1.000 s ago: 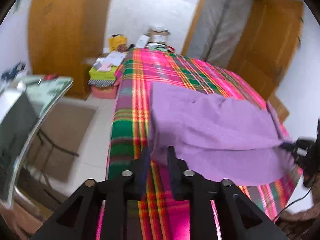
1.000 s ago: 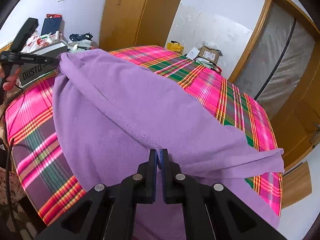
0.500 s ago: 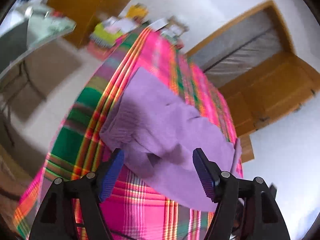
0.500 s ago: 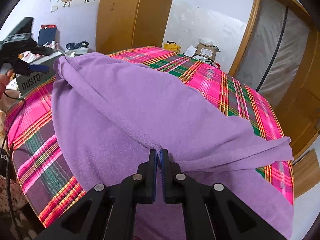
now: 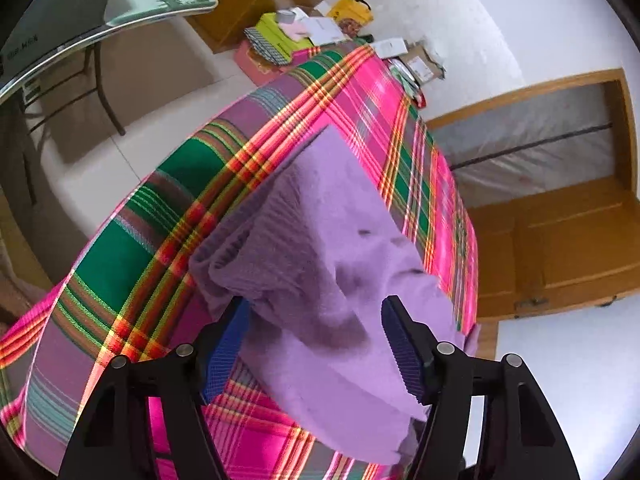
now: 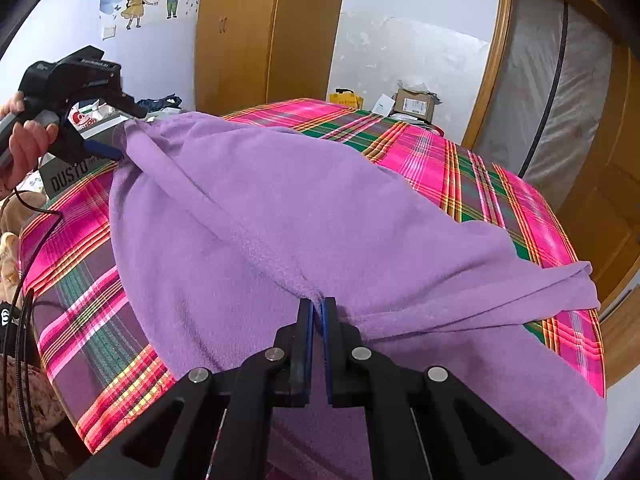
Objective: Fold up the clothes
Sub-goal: 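Fold the held sweater over onto itself with the left tool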
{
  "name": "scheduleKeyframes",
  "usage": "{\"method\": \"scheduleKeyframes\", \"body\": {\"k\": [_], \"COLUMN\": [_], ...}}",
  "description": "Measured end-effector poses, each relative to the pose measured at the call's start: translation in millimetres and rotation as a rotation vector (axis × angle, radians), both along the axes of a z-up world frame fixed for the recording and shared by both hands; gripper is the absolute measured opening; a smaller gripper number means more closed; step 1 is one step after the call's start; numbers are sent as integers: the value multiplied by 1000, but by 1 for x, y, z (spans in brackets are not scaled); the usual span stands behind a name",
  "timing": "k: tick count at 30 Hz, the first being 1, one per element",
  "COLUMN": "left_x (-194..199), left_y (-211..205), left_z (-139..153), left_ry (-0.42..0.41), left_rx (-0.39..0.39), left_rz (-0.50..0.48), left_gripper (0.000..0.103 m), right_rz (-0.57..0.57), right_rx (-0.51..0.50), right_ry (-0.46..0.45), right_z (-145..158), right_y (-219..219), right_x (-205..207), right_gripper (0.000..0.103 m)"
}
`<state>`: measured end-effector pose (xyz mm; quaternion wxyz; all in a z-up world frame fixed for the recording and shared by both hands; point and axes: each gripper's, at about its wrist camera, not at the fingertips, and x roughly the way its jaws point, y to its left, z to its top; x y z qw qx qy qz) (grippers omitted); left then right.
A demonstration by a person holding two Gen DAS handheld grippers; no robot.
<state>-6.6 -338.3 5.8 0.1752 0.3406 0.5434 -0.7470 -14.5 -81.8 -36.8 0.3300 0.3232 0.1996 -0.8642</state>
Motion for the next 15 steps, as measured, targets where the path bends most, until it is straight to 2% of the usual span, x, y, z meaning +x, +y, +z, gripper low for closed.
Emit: {"method": "scheduleKeyframes", "body": {"k": [5,8,10,15], "left_x": [0,-7,-12,-14], "left_y": [8,16,15,12], "left_z": [8,20,21,8], "left_ry": [0,14,-22,-114], "left_rx": [0,-47,-58,-29], "left_rz": [19,-38,-18,14], "left_gripper": [66,66,66,66], "right_rz": [1,2,2,-1], "right_rx": [-14,-19,-24,-41], "right_ry": [-15,-23,-30,-37], "right_z": [-2,-2,-2,-2], "right_y": [2,3,4,7], "right_x": [-2,-4,-4,-4], "right_gripper": [5,5,5,5]}}
